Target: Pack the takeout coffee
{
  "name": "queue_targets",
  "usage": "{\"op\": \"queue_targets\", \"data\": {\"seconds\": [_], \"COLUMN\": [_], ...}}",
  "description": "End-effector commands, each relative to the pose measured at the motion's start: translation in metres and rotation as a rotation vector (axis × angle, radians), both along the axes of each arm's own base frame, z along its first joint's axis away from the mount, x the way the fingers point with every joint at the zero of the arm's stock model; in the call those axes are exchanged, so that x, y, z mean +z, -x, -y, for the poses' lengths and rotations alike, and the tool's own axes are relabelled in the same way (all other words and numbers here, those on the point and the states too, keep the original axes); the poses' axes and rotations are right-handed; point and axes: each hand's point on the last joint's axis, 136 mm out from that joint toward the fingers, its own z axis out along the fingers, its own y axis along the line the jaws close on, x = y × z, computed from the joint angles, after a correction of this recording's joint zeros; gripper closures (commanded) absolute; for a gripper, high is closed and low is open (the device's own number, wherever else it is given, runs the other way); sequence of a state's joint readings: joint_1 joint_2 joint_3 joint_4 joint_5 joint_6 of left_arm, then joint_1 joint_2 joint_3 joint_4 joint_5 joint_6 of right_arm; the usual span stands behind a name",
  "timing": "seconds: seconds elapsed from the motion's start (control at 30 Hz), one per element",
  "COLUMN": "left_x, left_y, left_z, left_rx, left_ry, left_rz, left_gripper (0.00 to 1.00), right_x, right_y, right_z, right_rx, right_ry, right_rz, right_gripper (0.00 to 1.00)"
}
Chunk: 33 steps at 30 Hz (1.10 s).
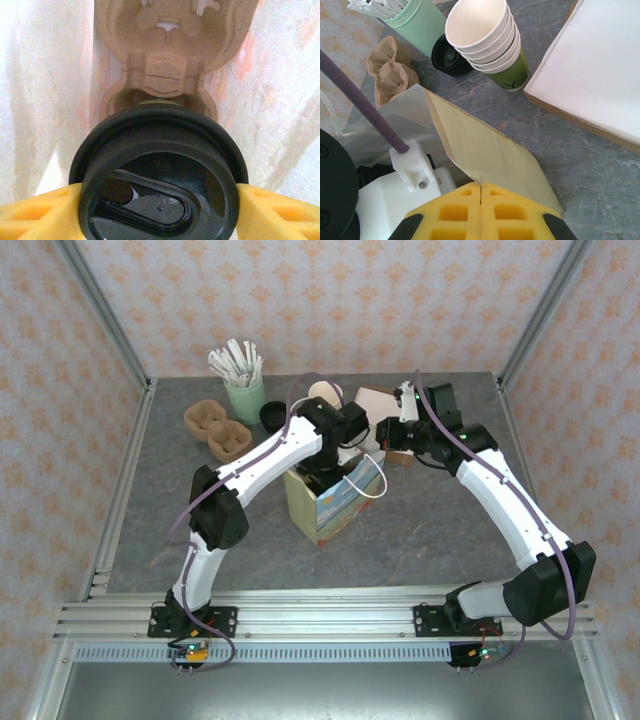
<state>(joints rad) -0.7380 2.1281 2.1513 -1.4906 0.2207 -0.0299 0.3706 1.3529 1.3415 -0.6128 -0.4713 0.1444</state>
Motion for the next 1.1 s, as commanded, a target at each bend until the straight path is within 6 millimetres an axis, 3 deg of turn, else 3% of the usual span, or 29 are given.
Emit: {"op": "queue_targets", "data": {"seconds": [0.0,1.07], "left_x": [0.024,0.105], "left_y": [-0.003,0.004], "left_z": [-0.001,-0.004], "left_rx": [0.013,0.018], "left_ry": [0.038,0.2], "left_rz": [0.077,0.227], "left_gripper": [0.29,0.29], "right_x": [-0.004,-0.006], "right_y": [0.008,0.007], "right_z": [0.002,0.001], "right_rx": [0.005,0.004], "right_ry": [0.033,0.033], "right_rz": [-0.022,-0.027], "right_gripper": [0.97,0.97]}}
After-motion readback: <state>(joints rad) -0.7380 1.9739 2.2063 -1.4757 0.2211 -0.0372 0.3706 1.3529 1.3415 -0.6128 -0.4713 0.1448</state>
